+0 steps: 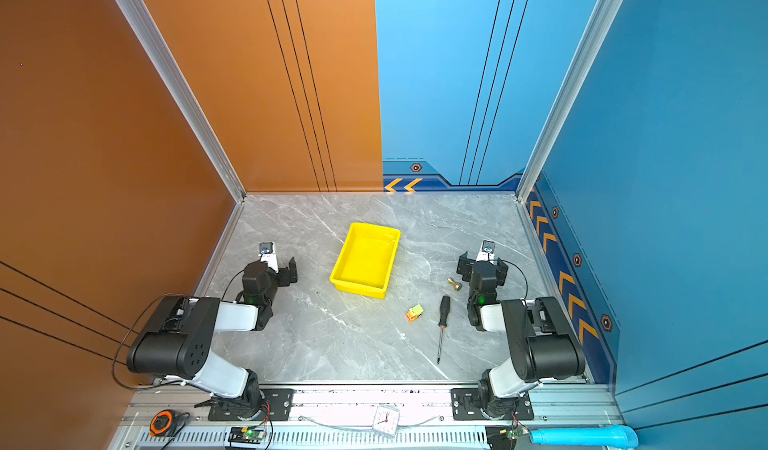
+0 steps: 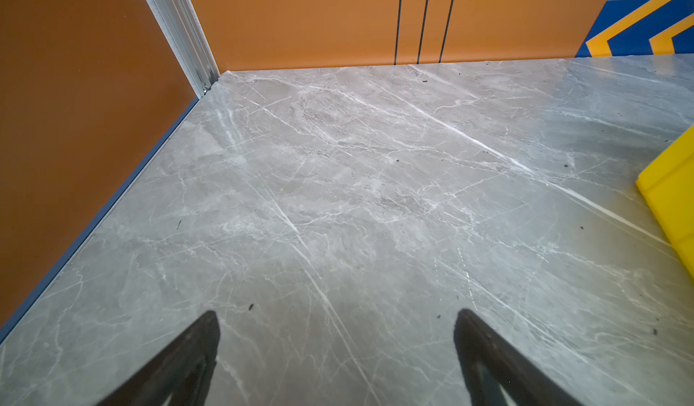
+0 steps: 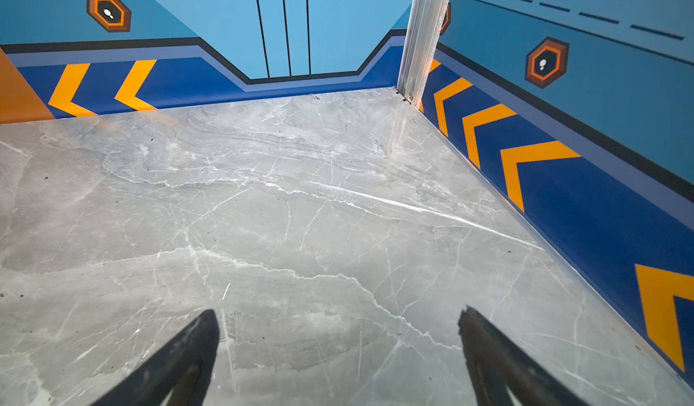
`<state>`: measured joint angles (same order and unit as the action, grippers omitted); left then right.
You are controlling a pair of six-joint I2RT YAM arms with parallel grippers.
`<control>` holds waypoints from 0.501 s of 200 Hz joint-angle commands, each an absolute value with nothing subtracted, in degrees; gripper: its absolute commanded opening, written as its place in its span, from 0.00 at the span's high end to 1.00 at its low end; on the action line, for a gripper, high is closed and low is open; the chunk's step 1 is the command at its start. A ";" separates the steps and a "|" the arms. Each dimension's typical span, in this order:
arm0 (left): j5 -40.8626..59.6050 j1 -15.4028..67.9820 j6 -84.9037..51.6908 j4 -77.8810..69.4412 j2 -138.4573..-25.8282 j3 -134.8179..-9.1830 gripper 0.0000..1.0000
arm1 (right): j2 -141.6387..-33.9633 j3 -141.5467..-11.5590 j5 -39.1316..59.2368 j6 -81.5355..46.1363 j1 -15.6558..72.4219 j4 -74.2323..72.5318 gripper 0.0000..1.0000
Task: Put the screwdriver in the bin
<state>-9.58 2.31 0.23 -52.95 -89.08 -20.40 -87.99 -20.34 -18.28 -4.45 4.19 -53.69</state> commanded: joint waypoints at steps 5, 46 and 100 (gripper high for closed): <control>-9.53 2.11 0.79 -53.09 -89.73 -21.69 0.02 | -88.77 -20.11 -19.19 -4.74 4.04 -54.76 0.00; -9.44 2.11 0.79 -53.04 -89.66 -21.76 0.02 | -88.77 -20.13 -19.22 -4.70 4.00 -54.75 0.00; -9.59 2.11 0.79 -53.09 -89.52 -21.63 0.02 | -88.77 -19.70 -23.65 -4.96 5.02 -55.79 0.00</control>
